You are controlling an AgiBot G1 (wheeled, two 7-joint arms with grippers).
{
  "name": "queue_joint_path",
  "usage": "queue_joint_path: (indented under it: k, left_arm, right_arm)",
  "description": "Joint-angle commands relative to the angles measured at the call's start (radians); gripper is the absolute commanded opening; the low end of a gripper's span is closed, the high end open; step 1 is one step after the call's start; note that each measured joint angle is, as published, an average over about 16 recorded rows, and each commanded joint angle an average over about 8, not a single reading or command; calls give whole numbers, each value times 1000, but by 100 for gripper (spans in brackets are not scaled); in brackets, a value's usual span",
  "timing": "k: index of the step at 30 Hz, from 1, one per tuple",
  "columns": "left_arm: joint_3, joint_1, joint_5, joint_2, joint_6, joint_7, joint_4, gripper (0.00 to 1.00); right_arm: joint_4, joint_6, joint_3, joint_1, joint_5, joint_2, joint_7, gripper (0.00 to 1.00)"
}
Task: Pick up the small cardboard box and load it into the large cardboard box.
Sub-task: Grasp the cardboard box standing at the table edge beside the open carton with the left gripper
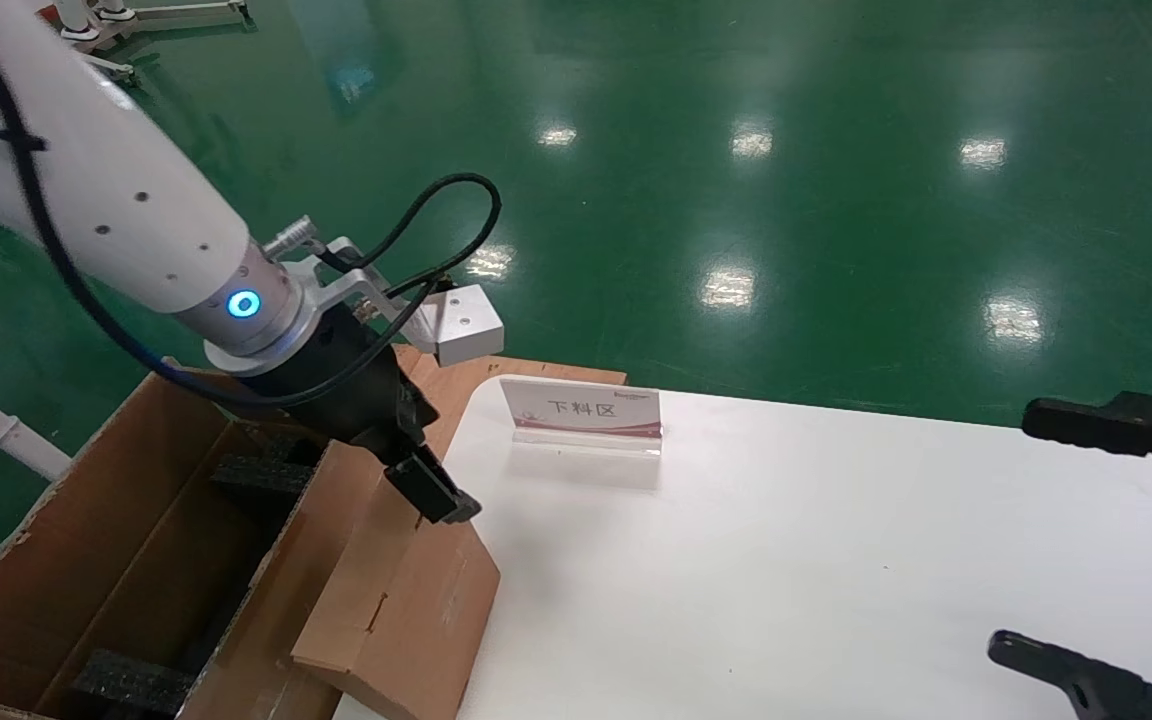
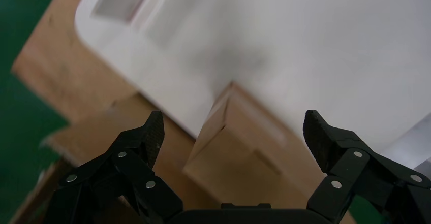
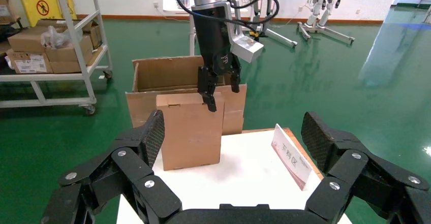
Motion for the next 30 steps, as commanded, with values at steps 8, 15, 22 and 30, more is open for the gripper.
queue_joint_path:
  k: [8,15,22,30]
  left_arm:
    - [239,-109,67,78,-12,-222,-2,100]
    - [288,-124,-3,74,-44,-248,1,100]
    - [302,-134,-45,67,-45,-253,6,100]
    - [348,-158,-75,73,-28,-305,8,100]
  right_arm:
    - [0,0,-1,0,0,0,0,100]
    - [0,1,-1,0,1,0,-1,100]
    - [0,1,-2,0,1,1,-1,100]
    - [0,1,-2,0,2,1,-1,100]
